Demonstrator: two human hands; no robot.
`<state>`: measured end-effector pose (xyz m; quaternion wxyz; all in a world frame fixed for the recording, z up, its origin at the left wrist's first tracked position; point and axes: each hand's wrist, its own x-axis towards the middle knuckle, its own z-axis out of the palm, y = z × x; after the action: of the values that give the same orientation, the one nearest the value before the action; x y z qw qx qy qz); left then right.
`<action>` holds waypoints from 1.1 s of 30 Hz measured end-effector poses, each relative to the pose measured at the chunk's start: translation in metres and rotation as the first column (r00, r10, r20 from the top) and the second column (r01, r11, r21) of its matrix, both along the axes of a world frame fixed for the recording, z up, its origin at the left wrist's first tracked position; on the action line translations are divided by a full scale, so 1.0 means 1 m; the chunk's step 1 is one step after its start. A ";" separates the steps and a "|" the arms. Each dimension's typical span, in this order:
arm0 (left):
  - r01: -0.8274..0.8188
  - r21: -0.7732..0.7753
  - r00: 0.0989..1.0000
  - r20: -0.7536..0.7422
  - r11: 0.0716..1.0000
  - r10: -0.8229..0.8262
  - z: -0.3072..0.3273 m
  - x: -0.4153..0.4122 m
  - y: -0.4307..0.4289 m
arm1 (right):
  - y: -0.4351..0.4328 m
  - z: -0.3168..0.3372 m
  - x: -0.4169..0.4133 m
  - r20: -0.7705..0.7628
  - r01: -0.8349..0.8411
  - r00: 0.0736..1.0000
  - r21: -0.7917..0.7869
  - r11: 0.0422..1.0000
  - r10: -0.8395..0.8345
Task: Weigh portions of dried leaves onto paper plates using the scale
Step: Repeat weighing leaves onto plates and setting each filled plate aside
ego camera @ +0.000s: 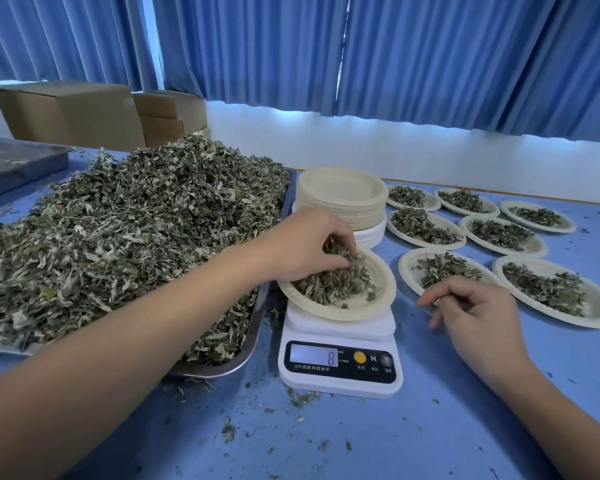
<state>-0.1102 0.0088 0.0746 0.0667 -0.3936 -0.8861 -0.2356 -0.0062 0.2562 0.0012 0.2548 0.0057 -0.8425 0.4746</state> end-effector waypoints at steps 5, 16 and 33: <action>-0.080 0.408 0.996 0.060 0.909 0.060 0.021 0.005 -0.009 | 0.000 0.000 0.000 0.003 -0.009 1.000 -0.012 1.000 0.009; -0.299 0.523 0.950 0.239 0.798 0.199 0.031 -0.002 -0.037 | 0.003 -0.002 -0.002 0.006 0.002 1.000 0.014 1.000 -0.002; -0.212 -0.277 0.911 0.290 0.937 0.292 0.033 -0.010 -0.062 | 0.004 -0.003 -0.002 0.032 0.004 0.999 -0.001 1.000 -0.003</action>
<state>-0.1200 -0.0529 0.1072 -0.0989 -0.2358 -0.9502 -0.1781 -0.0082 0.2601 -0.0015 0.2421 -0.0034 -0.8462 0.4747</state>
